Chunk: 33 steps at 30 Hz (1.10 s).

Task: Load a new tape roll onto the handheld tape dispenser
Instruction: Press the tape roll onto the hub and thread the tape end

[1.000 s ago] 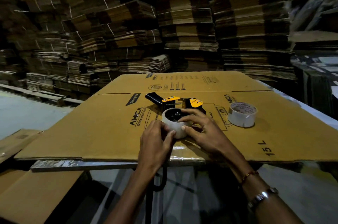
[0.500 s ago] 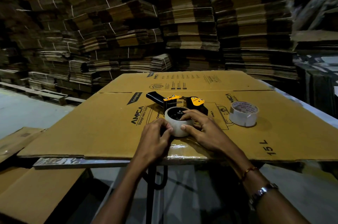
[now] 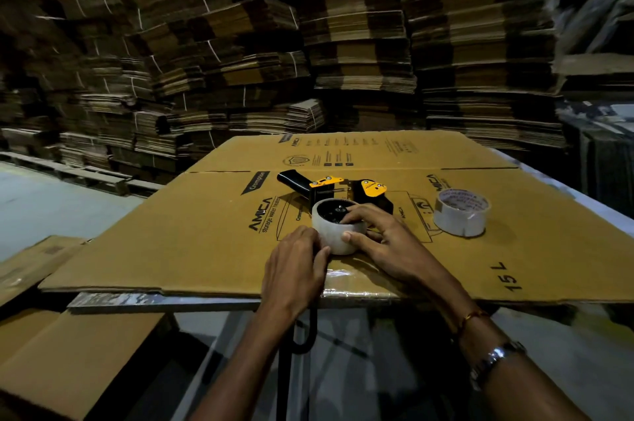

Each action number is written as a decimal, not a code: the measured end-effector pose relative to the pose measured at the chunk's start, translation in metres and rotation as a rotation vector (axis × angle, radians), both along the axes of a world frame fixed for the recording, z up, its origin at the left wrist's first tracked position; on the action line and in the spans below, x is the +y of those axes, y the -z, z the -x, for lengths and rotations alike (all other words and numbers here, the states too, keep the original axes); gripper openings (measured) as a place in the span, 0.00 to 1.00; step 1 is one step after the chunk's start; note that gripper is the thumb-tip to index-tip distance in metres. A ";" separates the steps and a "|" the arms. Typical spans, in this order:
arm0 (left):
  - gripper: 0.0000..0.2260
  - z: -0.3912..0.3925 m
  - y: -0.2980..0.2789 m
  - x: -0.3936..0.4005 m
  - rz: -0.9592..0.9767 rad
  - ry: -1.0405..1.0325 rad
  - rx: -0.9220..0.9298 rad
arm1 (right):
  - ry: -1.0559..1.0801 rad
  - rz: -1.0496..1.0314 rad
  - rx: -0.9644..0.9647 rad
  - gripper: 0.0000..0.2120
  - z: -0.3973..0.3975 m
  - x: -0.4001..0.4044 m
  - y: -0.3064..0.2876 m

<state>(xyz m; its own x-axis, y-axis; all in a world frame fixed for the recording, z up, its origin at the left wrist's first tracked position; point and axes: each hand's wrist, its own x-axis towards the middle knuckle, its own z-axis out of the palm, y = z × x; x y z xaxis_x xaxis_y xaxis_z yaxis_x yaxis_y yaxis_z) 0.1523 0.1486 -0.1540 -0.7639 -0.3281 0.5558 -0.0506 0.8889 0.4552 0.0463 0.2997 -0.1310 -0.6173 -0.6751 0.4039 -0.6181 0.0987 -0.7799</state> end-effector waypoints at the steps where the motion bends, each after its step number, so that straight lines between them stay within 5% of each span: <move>1: 0.05 0.000 -0.001 -0.002 -0.017 0.015 -0.013 | -0.004 -0.006 -0.006 0.07 0.000 0.000 0.000; 9: 0.02 -0.010 -0.024 -0.032 -0.355 0.326 -0.216 | -0.040 -0.035 -0.072 0.08 0.000 0.004 -0.004; 16: 0.09 -0.004 -0.010 -0.009 -0.197 0.187 0.037 | -0.059 0.001 -0.130 0.08 -0.001 0.003 -0.002; 23: 0.05 0.004 -0.003 -0.007 -0.057 0.130 0.135 | -0.067 0.010 -0.127 0.08 -0.001 0.001 -0.001; 30: 0.03 0.000 -0.023 -0.035 -0.622 0.434 -0.141 | -0.013 -0.074 -0.012 0.06 -0.001 0.004 -0.008; 33: 0.03 -0.001 -0.031 -0.048 -0.691 0.516 -0.239 | -0.016 -0.089 -0.025 0.06 0.000 0.005 -0.009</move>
<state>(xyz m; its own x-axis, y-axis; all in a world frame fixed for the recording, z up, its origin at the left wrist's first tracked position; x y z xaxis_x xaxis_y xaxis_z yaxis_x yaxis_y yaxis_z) 0.1530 0.1009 -0.1235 -0.9790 -0.1143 0.1685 0.1175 0.3590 0.9259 0.0461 0.3050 -0.1223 -0.6154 -0.7176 0.3260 -0.6004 0.1589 -0.7838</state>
